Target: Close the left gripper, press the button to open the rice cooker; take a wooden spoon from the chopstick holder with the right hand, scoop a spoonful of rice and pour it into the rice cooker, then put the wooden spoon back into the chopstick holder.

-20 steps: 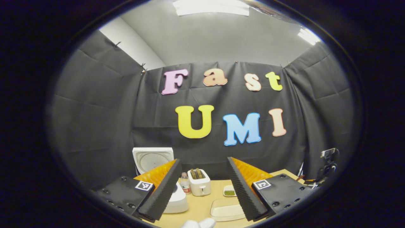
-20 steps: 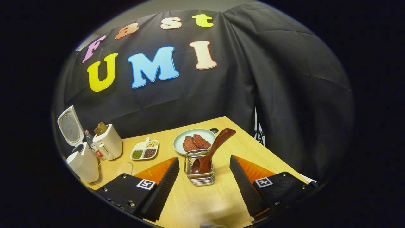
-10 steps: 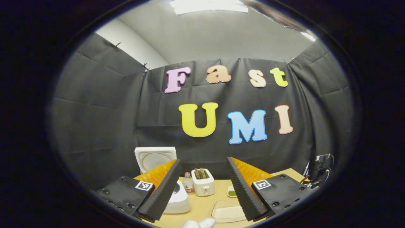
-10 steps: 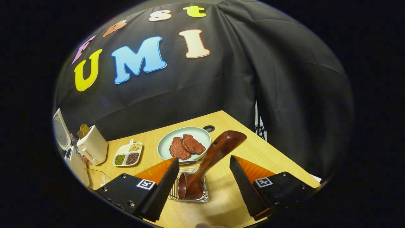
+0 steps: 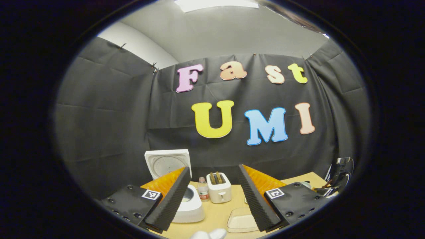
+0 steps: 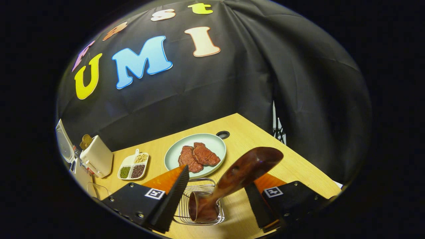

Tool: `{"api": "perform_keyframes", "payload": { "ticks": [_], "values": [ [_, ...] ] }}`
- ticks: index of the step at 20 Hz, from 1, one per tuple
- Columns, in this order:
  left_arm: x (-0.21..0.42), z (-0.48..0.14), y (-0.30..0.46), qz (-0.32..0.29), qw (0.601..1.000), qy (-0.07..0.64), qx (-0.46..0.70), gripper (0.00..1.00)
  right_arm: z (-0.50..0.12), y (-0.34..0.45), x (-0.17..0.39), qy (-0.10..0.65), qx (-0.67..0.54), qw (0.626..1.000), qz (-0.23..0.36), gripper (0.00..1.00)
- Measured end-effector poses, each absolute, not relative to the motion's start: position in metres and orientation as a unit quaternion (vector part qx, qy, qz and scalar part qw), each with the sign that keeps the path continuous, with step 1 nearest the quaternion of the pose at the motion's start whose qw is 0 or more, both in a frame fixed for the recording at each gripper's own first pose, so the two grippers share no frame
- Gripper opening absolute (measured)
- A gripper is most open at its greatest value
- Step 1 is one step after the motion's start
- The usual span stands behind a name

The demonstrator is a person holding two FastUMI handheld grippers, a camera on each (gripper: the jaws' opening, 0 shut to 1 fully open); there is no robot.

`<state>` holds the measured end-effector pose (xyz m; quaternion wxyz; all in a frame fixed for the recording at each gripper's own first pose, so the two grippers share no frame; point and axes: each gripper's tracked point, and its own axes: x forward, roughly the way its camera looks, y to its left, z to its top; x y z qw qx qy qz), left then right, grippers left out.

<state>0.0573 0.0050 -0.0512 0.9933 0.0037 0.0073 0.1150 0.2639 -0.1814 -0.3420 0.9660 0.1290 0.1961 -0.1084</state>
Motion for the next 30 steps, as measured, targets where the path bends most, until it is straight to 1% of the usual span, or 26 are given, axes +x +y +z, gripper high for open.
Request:
{"api": "perform_keyframes", "payload": {
  "ticks": [1, 2, 3, 4, 5, 6, 7, 8, 9, 13, 15, 17, 21, 26, 28, 30],
  "values": [
    [0.06, -0.052, 0.006, 0.116, 0.993, 0.009, 0.006, 1.0, -0.34, -0.178, 0.265, 0.195, 0.129, 0.967, -0.1, 0.8],
    [0.062, -0.054, 0.006, 0.115, 0.993, 0.012, 0.009, 1.0, -0.339, -0.179, 0.265, 0.199, 0.129, 0.967, -0.096, 0.73],
    [0.064, -0.055, 0.005, 0.116, 0.993, 0.016, 0.011, 1.0, -0.337, -0.181, 0.263, 0.197, 0.13, 0.966, -0.103, 0.6],
    [0.064, -0.057, 0.006, 0.116, 0.993, 0.017, 0.012, 1.0, -0.332, -0.18, 0.261, 0.196, 0.133, 0.966, -0.104, 0.43],
    [0.064, -0.057, 0.007, 0.116, 0.993, 0.017, 0.013, 0.99, -0.339, -0.178, 0.264, 0.201, 0.135, 0.965, -0.097, 0.25],
    [0.065, -0.056, 0.009, 0.116, 0.993, 0.016, 0.013, 0.99, -0.341, -0.174, 0.264, 0.207, 0.139, 0.964, -0.088, 0.25],
    [0.065, -0.056, 0.01, 0.117, 0.993, 0.017, 0.015, 0.99, -0.337, -0.173, 0.264, 0.205, 0.149, 0.963, -0.091, 0.19],
    [0.066, -0.057, 0.012, 0.118, 0.993, 0.017, 0.016, 0.99, -0.338, -0.176, 0.264, 0.206, 0.147, 0.963, -0.093, 0.17],
    [0.066, -0.056, 0.013, 0.119, 0.993, 0.016, 0.016, 0.99, -0.335, -0.179, 0.263, 0.205, 0.143, 0.963, -0.097, 0.13],
    [0.066, -0.056, 0.015, 0.118, 0.993, 0.015, 0.019, 0.98, -0.333, -0.173, 0.262, 0.208, 0.139, 0.964, -0.095, 0.13],
    [0.065, -0.054, 0.017, 0.119, 0.993, 0.013, 0.023, 0.98, -0.321, -0.173, 0.261, 0.2, 0.134, 0.966, -0.095, 0.12],
    [0.063, -0.056, 0.021, 0.119, 0.993, 0.012, 0.025, 0.97, -0.302, -0.171, 0.261, 0.191, 0.122, 0.97, -0.092, 0.13],
    [0.056, -0.055, 0.033, 0.119, 0.993, 0.008, 0.012, 0.98, -0.235, -0.158, 0.259, 0.153, 0.106, 0.979, -0.077, 0.12],
    [0.041, -0.063, 0.063, 0.133, 0.991, 0.006, 0.028, 0.98, -0.145, -0.096, 0.246, 0.108, 0.084, 0.99, -0.033, 0.12],
    [0.037, -0.071, 0.076, 0.136, 0.99, 0.009, 0.03, 0.98, -0.123, -0.06, 0.237, 0.098, 0.076, 0.992, -0.009, 0.12],
    [0.03, -0.077, 0.086, 0.136, 0.99, 0.014, 0.03, 0.98, -0.114, -0.021, 0.228, 0.093, 0.079, 0.992, 0.015, 0.12]
  ]
}}
